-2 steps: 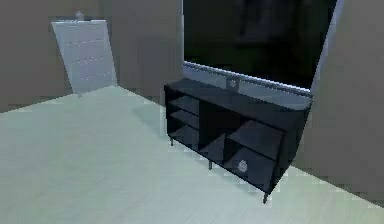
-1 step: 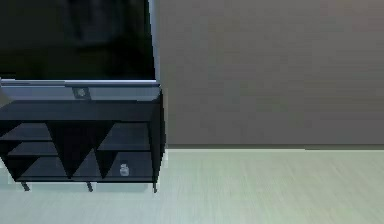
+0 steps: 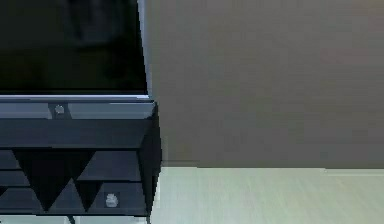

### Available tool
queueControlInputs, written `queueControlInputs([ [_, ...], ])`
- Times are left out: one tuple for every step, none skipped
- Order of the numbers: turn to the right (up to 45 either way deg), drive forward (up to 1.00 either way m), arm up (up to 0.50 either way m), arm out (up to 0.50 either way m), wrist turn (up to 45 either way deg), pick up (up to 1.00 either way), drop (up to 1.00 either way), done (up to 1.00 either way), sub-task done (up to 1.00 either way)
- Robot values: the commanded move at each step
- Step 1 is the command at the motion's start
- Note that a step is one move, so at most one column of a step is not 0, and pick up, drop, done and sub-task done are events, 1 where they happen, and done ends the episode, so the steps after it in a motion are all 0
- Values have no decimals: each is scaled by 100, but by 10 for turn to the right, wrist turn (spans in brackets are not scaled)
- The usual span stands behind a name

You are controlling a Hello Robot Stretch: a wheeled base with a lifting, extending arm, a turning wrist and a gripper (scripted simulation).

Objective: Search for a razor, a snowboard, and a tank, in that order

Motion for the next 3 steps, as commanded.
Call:
queueControlInputs([
  [-450, 0, 0, 0, 0, 0, 0, 0, 0],
  [-390, 0, 0, 0, 0, 0, 0, 0, 0],
  [0, 80, 0, 0, 0, 0, 0, 0, 0],
])
